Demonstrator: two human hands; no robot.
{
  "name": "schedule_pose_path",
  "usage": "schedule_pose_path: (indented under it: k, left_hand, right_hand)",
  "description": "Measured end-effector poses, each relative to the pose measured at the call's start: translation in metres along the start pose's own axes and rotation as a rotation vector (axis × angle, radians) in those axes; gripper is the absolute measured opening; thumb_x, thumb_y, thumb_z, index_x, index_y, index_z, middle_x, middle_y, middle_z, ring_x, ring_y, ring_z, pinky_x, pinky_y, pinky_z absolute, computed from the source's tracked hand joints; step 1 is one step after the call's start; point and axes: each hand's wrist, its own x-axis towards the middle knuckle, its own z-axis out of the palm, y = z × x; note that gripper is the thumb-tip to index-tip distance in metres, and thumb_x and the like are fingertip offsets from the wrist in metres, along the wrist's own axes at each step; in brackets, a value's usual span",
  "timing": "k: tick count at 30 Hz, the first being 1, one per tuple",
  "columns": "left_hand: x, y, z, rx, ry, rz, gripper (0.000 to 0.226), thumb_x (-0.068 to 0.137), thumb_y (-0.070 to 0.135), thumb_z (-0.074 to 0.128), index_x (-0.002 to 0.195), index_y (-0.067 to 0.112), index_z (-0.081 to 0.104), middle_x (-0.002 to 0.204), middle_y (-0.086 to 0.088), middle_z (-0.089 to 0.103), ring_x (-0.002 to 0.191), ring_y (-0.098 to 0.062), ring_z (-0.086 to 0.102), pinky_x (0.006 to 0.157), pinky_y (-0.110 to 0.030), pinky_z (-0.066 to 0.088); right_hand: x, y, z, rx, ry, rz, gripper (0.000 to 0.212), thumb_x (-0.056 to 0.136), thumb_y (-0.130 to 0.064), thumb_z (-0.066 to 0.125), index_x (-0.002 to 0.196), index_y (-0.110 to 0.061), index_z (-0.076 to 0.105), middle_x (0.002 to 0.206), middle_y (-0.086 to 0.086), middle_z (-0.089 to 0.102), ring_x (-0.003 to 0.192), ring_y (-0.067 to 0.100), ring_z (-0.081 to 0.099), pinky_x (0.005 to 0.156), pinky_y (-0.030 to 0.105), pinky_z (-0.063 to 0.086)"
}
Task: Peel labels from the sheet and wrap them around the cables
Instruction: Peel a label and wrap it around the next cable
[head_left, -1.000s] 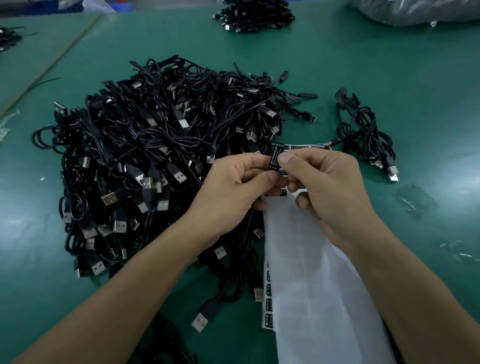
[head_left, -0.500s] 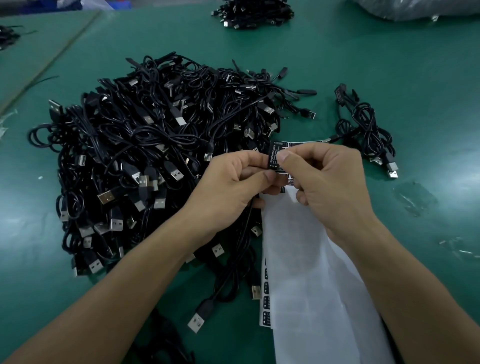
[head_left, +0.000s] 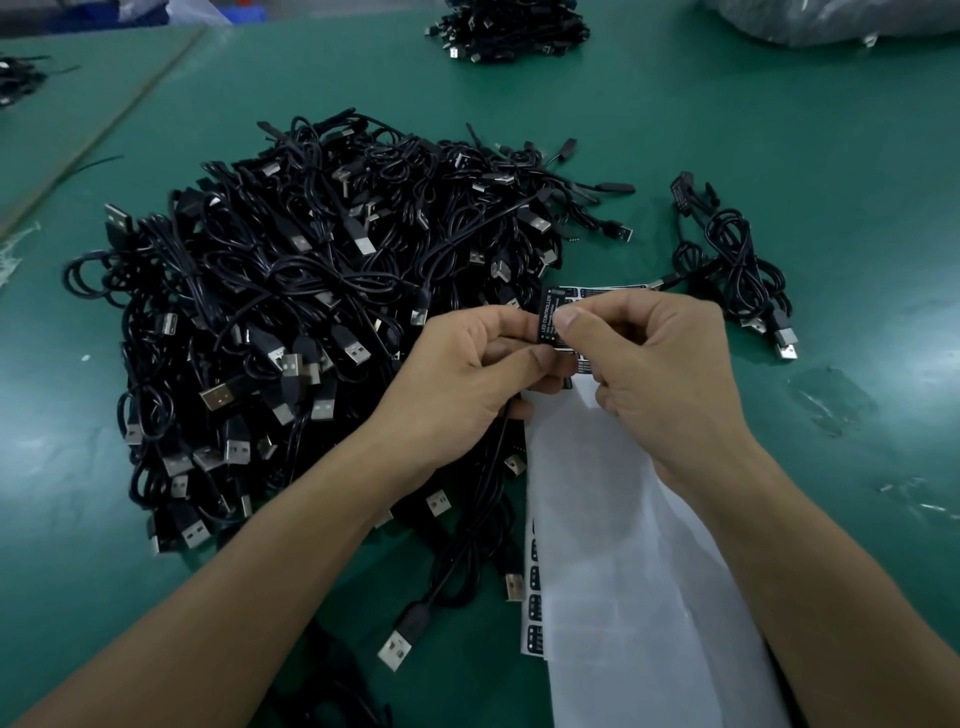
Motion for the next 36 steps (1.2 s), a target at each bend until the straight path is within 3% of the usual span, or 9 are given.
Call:
schedule_pose_path:
  k: [36]
  left_hand:
    - [0.0009, -0.0035, -0.0022, -0.024, -0.027, 0.053, 0.011, 0.093, 0.013, 0.068, 0.103, 0.019, 0.066, 0.087, -0.002, 0.079, 0.081, -0.011, 0.074, 0.062, -0.018, 0.054]
  right_hand:
    - [-0.0032, -0.0039, 0.0027, 0.022, 0.033, 0.003, 0.021, 0.087, -0.009, 0.072, 0.069, -0.02, 0.073, 0.049, -0.012, 0.06, 0.037, 0.002, 0.05, 0.04, 0.01, 0.038]
